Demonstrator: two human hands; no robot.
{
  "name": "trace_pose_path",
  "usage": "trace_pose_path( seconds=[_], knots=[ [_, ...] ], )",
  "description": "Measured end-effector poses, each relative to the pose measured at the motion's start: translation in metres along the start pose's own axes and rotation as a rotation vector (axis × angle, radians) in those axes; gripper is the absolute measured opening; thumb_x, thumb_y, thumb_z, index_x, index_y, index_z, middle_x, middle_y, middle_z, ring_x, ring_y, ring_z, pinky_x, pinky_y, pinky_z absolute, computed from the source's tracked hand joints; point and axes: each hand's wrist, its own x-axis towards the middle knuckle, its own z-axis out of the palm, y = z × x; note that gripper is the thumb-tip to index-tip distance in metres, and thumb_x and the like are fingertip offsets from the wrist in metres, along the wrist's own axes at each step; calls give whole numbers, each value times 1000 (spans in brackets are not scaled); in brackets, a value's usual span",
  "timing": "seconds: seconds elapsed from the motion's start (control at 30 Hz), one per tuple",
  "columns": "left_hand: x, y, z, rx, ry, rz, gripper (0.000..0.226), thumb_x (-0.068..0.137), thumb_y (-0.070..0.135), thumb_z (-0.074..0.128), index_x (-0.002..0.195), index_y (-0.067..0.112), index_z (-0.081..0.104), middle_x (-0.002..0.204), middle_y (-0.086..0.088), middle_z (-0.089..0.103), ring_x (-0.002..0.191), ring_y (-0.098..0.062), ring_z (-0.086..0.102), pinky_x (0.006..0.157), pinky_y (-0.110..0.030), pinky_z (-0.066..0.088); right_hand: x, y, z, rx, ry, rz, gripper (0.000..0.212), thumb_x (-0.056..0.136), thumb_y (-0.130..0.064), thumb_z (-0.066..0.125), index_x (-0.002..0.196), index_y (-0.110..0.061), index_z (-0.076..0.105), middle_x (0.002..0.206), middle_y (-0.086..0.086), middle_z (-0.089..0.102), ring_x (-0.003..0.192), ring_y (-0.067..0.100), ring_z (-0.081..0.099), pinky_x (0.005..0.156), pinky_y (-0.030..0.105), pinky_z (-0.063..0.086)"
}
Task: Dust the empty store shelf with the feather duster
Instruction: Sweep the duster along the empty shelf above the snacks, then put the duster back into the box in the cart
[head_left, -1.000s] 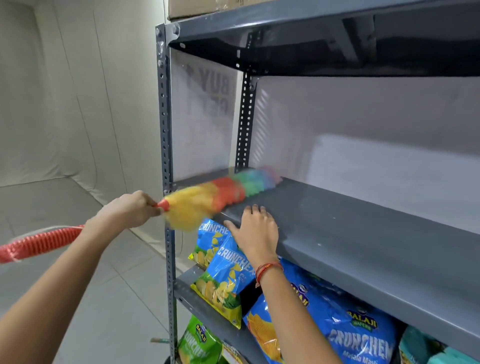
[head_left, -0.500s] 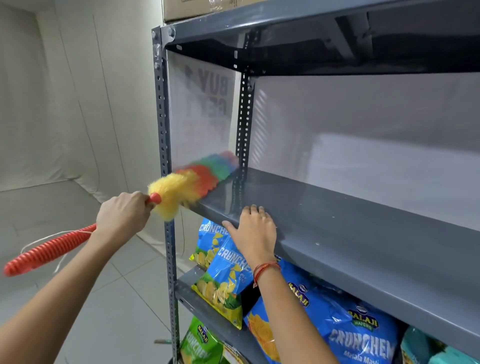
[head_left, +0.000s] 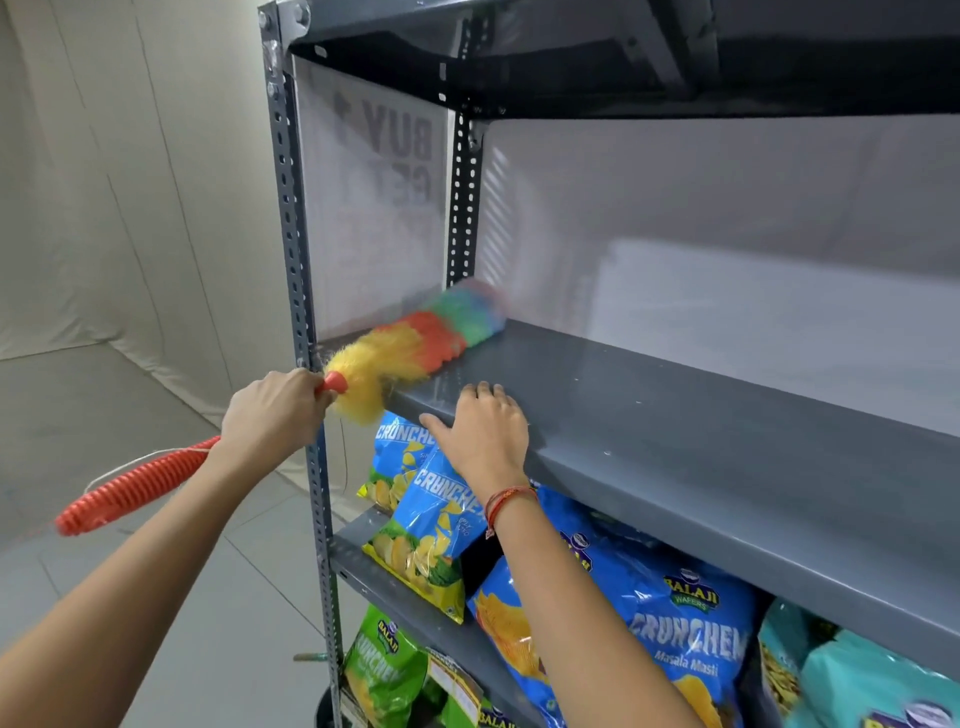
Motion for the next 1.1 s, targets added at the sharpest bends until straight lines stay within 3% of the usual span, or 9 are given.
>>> trace_pose_path(
  seconds=[0.17,0.33,0.47,0.57,0.7,0.8,0.97,1.03,1.1],
  knots=[
    [-9,30,1,-129,-83,129,40,97,48,39,119,28,65,85,-5,63,82,-31,63,65,-32,45,-3,11,-26,236,24,100,62,87,-60,47,109,-3,58,119,16,59,116,32,50,89,41,45],
    [-21,78,-2,-176,-102,300,49,95,55,34,106,21,69,76,-7,62,87,-36,65,62,-31,40,-18,41,-57,226,150,179,54,90,-53,47,102,-3,61,110,18,63,105,35,56,85,40,44],
    [-32,124,-4,-244,-95,476,46,95,52,39,103,18,70,86,-17,70,91,-40,64,64,-34,42,-32,72,-80,194,197,255,55,91,-53,46,104,-2,62,110,19,64,106,34,57,83,39,46],
    [-39,165,-10,-366,-187,590,43,91,53,47,88,16,70,69,-12,62,85,-40,63,65,-34,44,-53,102,-99,127,232,336,54,91,-51,47,99,1,63,106,21,65,105,34,56,82,38,44],
    [-56,228,-19,-475,-279,775,43,91,50,49,66,16,57,68,-13,62,81,-38,62,68,-37,48,-85,151,-123,38,310,482,57,90,-54,45,95,-1,66,105,22,67,108,35,56,89,43,47],
    [-73,273,-25,-532,-317,898,41,92,45,50,73,11,62,60,-6,54,78,-37,61,70,-37,50,-116,182,-146,-62,390,588,57,90,-53,44,94,-1,67,103,22,68,108,36,57,93,47,45],
    [-98,330,-43,-598,-366,1139,48,91,50,50,62,12,57,53,-6,53,61,-31,50,69,-40,51,-168,218,-189,-163,540,741,52,91,-47,47,84,1,64,96,25,68,106,38,56,94,46,41],
    [-111,346,-54,-629,-395,1215,47,91,48,51,73,7,66,56,-9,56,59,-31,54,69,-40,51,-188,225,-205,-184,581,786,52,92,-48,45,90,1,64,100,25,67,111,39,54,96,46,40],
    [-129,362,-63,-652,-436,1285,43,91,45,52,82,8,71,55,-7,56,48,-19,54,68,-37,51,-213,229,-222,-220,621,837,52,93,-48,44,103,-2,65,107,24,66,114,38,52,98,44,38]
  ],
)
